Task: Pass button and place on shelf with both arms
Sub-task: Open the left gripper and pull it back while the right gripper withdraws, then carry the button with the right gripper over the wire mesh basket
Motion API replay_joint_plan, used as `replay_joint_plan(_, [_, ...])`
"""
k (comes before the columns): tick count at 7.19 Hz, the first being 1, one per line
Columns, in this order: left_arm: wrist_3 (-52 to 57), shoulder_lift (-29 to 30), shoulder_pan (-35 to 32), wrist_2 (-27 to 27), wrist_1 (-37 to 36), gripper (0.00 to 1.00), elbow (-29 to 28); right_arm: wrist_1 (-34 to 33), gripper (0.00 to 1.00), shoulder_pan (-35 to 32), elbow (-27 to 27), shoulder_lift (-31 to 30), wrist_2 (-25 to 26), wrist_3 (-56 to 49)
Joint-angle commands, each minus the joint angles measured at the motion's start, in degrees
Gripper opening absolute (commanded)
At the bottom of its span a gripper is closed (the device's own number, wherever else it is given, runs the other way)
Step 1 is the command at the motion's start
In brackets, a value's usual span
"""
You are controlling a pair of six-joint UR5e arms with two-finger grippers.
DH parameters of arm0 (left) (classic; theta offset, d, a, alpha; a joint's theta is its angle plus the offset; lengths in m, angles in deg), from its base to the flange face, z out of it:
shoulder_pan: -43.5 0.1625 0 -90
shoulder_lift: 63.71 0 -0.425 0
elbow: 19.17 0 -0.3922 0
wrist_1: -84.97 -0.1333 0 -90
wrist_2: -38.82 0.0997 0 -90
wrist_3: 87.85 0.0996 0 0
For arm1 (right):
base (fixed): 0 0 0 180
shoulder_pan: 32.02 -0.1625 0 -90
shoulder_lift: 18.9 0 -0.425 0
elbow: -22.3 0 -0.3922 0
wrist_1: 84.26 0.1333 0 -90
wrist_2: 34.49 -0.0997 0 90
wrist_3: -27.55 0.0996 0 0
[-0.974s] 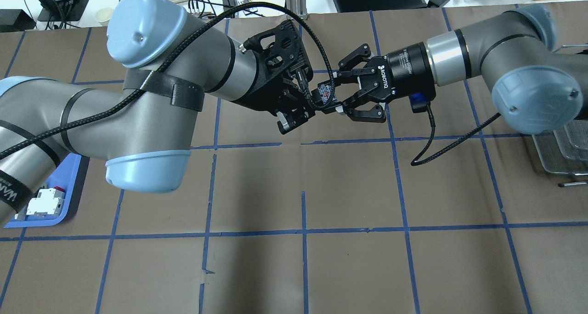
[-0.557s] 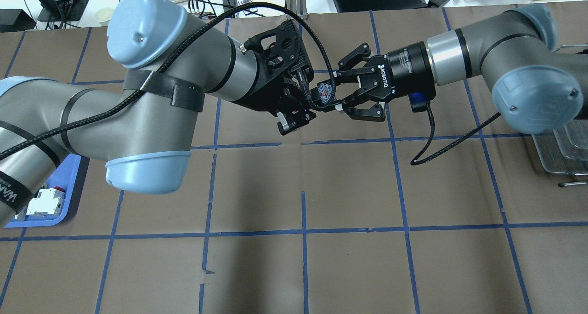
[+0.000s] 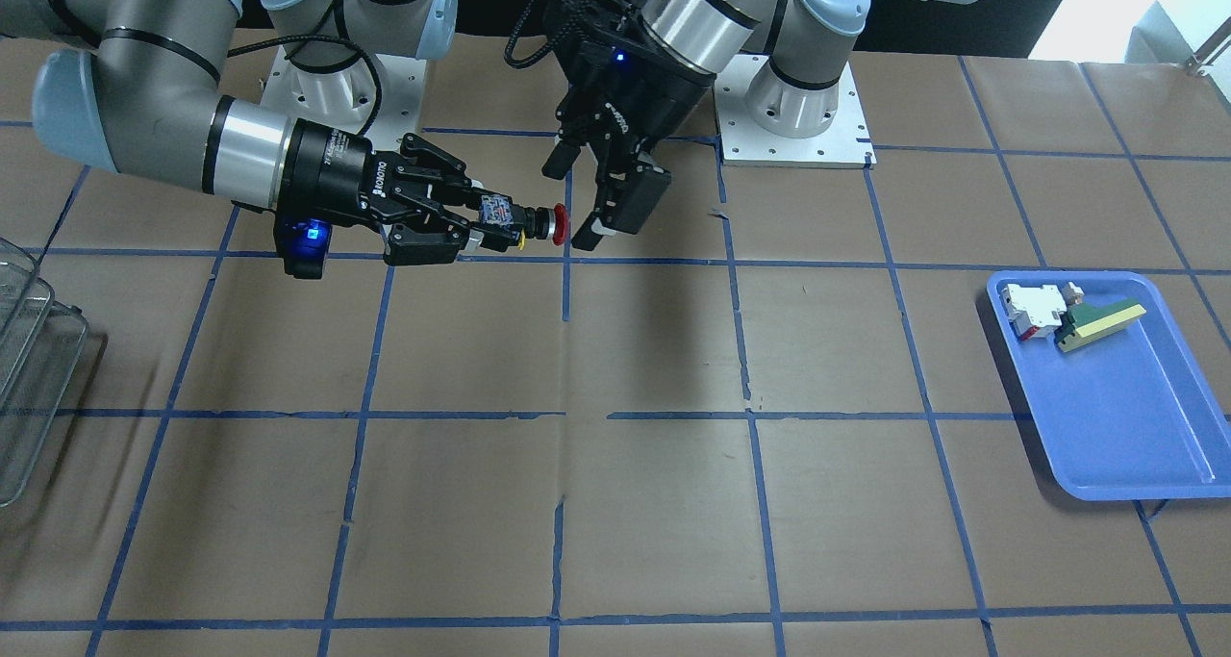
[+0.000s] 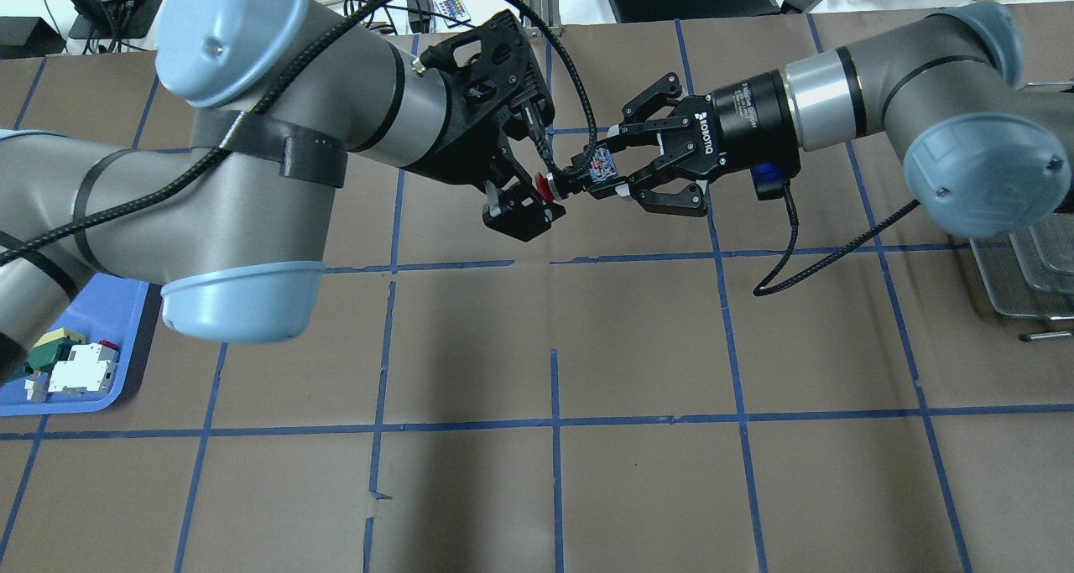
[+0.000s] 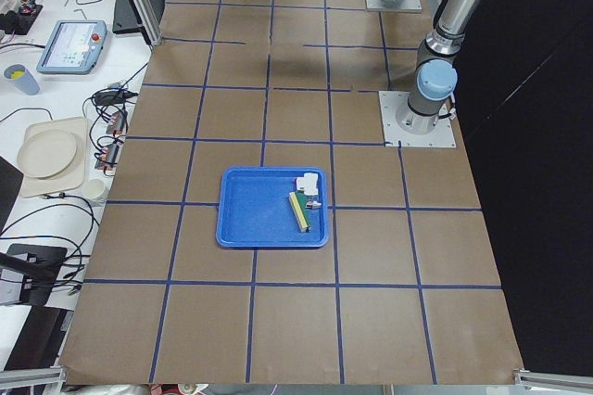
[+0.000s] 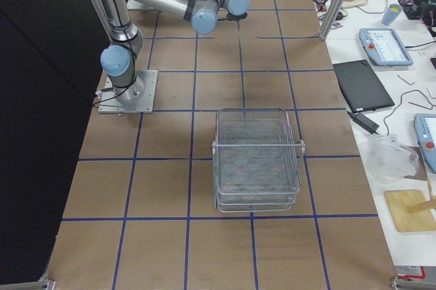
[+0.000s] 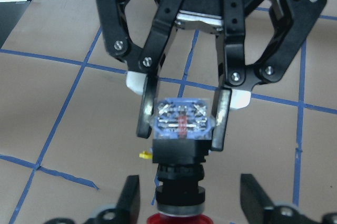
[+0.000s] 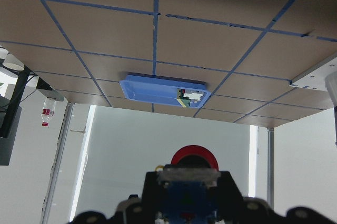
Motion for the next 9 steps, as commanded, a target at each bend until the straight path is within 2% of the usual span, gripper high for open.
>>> replay_joint_plan(1, [-0.3, -1.7, 11.4, 0.0, 10.5, 0.99, -2.7, -0.9, 0.12, 1.4, -4.2, 0.1, 9.2, -3.0])
replay_joint_plan(2, [-0.8, -1.7, 16.5, 1.6, 15.4, 0.99, -4.6, -0.2, 0.12, 1.9, -7.3, 0.3, 15.6, -9.7])
replay_joint_plan(3, [-4.3, -0.5, 20.2, 7.8, 16.1, 0.99, -5.4, 0.2, 0.12, 3.2, -9.6, 0.1, 23.6, -19.1])
replay_joint_plan(4, [-8.3, -0.9, 20.7, 11.5, 17.8, 0.99, -4.8, 0.6, 0.12, 3.8, -11.5, -0.1, 33.1, -29.7])
replay_joint_plan(5, [-13.1, -0.7, 21.0, 15.4, 22.8, 0.99, -6.1, 0.7, 0.12, 4.0, -13.7, -0.2, 44.0, -41.5])
replay_joint_plan(6, [-24.6, 0.4, 20.9, 19.0, 23.7, 0.99, -8.1, 0.6, 0.12, 5.5, -16.0, -0.2, 52.4, -51.9])
replay_joint_plan(7, [-28.4, 1.0, 19.8, 19.5, 28.0, 1.0, -10.6, 0.6, 0.12, 9.8, -17.3, -0.5, 57.2, -61.2])
replay_joint_plan(9, [-37.0, 1.3, 17.6, 26.0, 38.5, 1.0, -16.0, -0.7, 0.09, 18.8, -17.4, -1.1, 64.3, -85.0])
